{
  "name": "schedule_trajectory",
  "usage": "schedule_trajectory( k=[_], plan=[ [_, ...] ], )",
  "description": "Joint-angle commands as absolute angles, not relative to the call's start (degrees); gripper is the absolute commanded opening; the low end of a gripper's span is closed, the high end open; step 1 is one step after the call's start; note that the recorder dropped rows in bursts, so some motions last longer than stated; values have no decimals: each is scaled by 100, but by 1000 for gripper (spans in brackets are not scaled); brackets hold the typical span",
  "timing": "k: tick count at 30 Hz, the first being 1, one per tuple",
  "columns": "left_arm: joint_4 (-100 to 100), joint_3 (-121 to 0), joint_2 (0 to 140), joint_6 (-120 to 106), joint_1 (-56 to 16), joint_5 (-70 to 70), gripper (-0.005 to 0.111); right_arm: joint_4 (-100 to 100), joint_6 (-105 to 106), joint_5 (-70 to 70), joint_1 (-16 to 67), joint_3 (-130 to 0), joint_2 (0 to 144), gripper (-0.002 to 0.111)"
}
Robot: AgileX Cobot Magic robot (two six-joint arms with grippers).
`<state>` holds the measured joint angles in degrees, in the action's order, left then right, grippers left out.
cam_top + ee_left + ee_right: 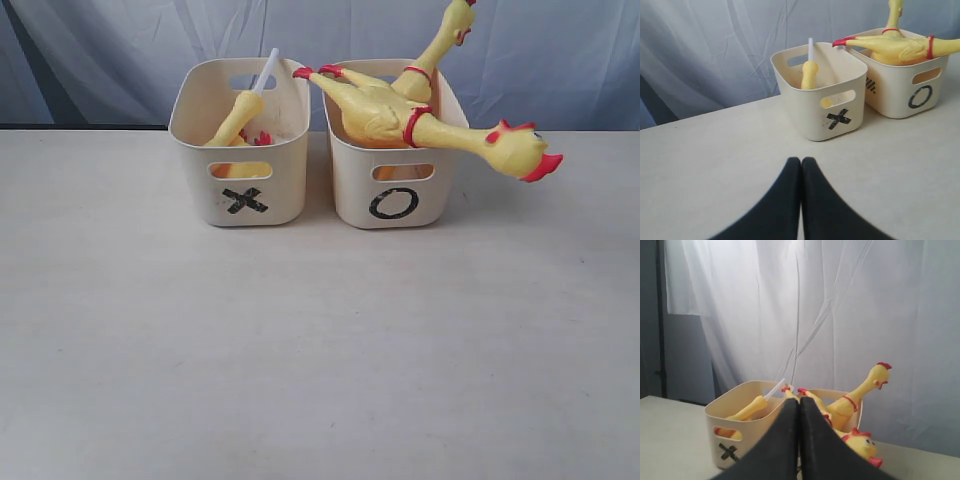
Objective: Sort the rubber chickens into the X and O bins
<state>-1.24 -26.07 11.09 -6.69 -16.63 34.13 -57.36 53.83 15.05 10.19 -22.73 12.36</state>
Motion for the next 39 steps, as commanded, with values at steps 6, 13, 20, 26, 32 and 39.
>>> schedule_trajectory(
  k=[6,13,20,26,32,39],
  plan=[
    [-116,-2570,934,-662,-498,3391,0,-5725,5394,1477,-68,-2253,441,0],
    [-100,-2570,212,-662,-48,3391,0,-5725,5394,1477,-262,-2253,11,0],
    [-33,-2570,0,-662,156,3375,0,-5763,5394,1493,-262,-2253,0,0],
    [-33,-2570,0,-662,156,3366,0,-5763,5394,1493,-262,-2253,0,0],
    [-33,-2570,0,-662,156,3366,0,-5763,5394,1493,-262,-2253,0,0],
    [-33,-2570,0,-662,156,3366,0,-5763,5394,1493,-262,-2253,0,0]
  ],
)
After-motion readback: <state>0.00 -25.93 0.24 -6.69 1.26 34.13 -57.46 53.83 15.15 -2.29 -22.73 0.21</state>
